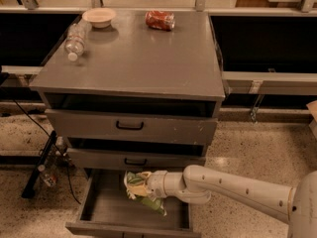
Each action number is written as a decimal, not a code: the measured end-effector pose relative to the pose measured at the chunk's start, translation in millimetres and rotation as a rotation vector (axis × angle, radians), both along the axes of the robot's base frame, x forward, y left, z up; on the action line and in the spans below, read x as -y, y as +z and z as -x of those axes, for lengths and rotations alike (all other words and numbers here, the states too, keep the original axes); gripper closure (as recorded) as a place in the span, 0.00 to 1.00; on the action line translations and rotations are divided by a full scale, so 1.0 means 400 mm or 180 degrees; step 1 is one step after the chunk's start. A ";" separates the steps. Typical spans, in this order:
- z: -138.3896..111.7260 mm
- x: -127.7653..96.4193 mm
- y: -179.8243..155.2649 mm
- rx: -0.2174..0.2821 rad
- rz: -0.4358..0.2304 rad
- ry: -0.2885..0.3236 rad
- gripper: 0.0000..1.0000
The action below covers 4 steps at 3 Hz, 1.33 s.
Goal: Place green jalapeno chip bag into bottom drawer
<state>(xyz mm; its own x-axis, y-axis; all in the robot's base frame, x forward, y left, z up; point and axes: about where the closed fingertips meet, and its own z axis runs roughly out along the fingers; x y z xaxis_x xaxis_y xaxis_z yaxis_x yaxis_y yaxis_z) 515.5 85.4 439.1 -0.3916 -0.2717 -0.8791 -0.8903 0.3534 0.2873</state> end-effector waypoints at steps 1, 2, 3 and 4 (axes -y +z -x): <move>-0.027 -0.021 -0.073 -0.0101 0.0023 -0.0004 1.00; -0.044 -0.034 -0.127 -0.0173 0.0048 -0.0006 1.00; -0.055 -0.042 -0.190 -0.0307 0.0094 -0.0016 1.00; -0.055 -0.042 -0.192 -0.0307 0.0097 -0.0015 1.00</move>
Offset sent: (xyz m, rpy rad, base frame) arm 0.0279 0.0164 -0.0799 -0.0286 0.0825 -0.0086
